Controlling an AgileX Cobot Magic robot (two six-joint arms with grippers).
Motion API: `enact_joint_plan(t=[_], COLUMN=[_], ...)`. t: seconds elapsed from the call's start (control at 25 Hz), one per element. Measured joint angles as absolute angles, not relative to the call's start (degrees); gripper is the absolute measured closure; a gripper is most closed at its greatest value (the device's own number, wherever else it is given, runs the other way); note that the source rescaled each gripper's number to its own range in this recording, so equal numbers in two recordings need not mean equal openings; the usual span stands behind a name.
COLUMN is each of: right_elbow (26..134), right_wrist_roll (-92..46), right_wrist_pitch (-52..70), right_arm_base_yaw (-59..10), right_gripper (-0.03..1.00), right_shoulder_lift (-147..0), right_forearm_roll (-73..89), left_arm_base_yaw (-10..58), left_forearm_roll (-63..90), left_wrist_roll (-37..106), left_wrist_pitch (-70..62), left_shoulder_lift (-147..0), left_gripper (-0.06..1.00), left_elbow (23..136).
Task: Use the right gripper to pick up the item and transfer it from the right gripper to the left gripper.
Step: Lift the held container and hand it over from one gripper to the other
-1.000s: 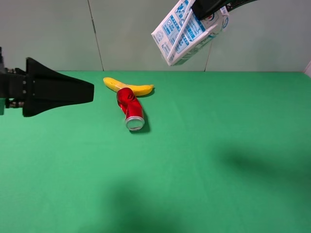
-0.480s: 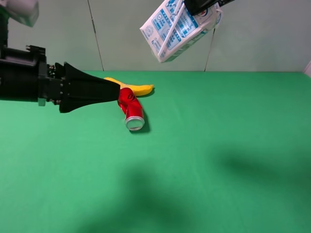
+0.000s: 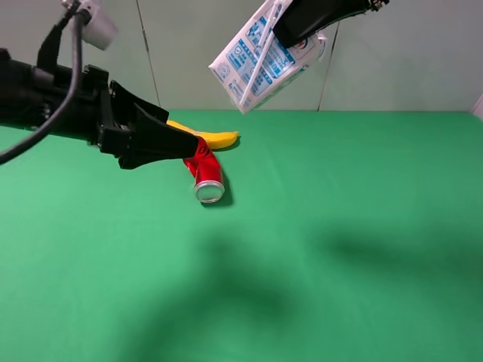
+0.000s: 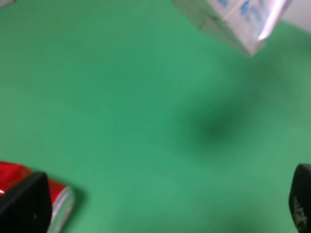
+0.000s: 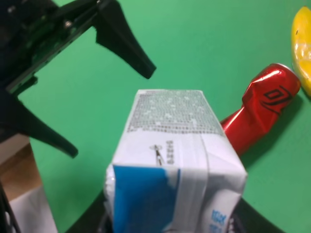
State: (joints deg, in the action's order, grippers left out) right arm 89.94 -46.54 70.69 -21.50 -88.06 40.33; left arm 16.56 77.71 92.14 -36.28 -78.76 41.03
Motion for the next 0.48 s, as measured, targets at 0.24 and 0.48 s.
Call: enact_joint_plan(t=[0.24, 0.48], right_elbow=[89.9, 89.9], right_wrist_roll=[-51.5, -57.1], right_wrist_pitch=[70.7, 70.6], right_arm_base_yaw=[-21.5, -21.5], right_gripper=[0.97, 0.97], right_shoulder_lift=[-89.6, -91.4], right_forearm_roll=[40.0, 40.0], left_arm_base_yaw=[16.6, 16.6], left_forearm_roll=[77.1, 77.1], left_wrist_roll=[92.5, 95.2], left_wrist_pitch=[-36.0, -36.1], left_shoulder_lift=[-81.9, -84.1], left_gripper=[-0.01, -0.01], left_elbow=[45.2, 46.7])
